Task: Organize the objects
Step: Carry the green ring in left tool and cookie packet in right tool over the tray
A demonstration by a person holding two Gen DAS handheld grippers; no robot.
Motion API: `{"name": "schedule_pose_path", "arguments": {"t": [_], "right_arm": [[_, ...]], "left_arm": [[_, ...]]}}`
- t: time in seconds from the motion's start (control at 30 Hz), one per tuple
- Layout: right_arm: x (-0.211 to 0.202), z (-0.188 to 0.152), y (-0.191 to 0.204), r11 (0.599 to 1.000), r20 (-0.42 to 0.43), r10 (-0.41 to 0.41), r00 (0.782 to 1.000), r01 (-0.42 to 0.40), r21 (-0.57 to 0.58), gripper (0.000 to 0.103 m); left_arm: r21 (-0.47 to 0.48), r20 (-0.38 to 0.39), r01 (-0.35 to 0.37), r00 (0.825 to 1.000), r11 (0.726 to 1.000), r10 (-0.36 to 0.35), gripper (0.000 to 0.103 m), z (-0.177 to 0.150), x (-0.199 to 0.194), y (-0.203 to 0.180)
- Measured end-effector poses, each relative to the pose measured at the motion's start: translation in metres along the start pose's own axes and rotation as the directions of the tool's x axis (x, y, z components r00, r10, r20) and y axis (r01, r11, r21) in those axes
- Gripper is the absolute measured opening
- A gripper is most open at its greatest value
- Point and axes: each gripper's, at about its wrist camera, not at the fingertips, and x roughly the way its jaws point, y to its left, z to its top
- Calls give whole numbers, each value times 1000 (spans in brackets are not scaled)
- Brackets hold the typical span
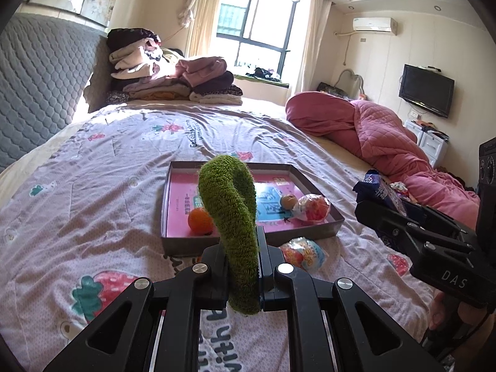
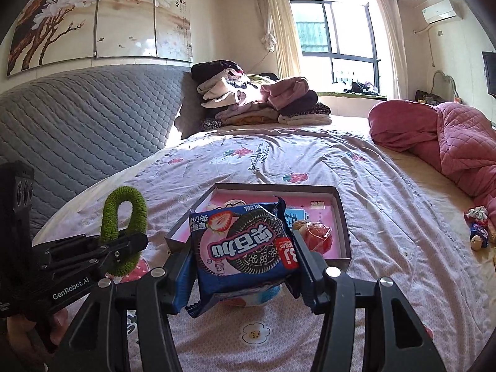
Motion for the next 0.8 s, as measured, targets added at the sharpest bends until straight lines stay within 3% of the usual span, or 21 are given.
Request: {"name": "schedule_pose_path", "arguments": {"t": [0.43, 0.8], "right_arm": [[42, 11, -6, 1000, -6, -10, 1000, 10, 2, 56], [93, 17, -8, 1000, -69, -23, 997, 24, 12, 56]], "left_arm": [[18, 4, 7, 1000, 1000, -7, 13, 27, 38, 14], [-26, -75, -1, 997, 1000, -1, 13, 25, 82, 47]]}}
